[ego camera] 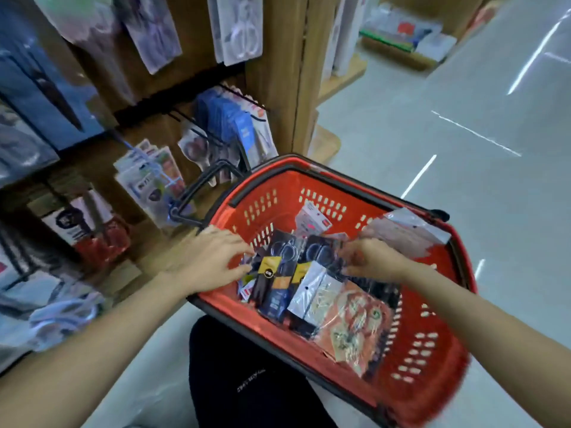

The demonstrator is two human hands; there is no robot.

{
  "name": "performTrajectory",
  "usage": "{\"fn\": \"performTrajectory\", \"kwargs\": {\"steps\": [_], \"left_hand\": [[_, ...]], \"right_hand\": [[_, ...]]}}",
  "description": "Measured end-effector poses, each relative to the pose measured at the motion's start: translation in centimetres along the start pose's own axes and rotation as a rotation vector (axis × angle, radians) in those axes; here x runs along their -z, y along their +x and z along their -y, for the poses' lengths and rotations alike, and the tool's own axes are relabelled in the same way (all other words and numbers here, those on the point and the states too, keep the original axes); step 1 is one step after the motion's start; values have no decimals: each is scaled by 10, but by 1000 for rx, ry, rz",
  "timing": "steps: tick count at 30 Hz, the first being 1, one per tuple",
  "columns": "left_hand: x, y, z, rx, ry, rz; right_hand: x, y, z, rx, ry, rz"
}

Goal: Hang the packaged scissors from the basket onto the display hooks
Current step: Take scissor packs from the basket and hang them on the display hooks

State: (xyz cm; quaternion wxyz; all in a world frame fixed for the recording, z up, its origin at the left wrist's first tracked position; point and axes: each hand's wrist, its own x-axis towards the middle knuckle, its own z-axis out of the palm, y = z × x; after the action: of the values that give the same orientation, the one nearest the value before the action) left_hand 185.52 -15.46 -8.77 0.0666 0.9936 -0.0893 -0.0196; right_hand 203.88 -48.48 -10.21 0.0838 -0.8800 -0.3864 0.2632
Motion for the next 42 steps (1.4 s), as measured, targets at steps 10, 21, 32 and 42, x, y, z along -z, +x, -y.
{"fn": "performTrajectory", "kwargs": {"steps": [10, 21, 32, 42], "left_hand": [[-15, 12, -1, 30, 160, -4], [-13, 9, -4, 72, 121, -34], [-6, 20, -106, 776, -1264, 3], [-27, 36, -132, 937, -1430, -231]], "right_hand": [[-93, -25, -29, -258, 11, 228], [-33, -58, -26, -338, 870, 41], [-48, -61, 49, -494, 1877, -305], [-70, -62, 70, -317, 2051, -261]]}}
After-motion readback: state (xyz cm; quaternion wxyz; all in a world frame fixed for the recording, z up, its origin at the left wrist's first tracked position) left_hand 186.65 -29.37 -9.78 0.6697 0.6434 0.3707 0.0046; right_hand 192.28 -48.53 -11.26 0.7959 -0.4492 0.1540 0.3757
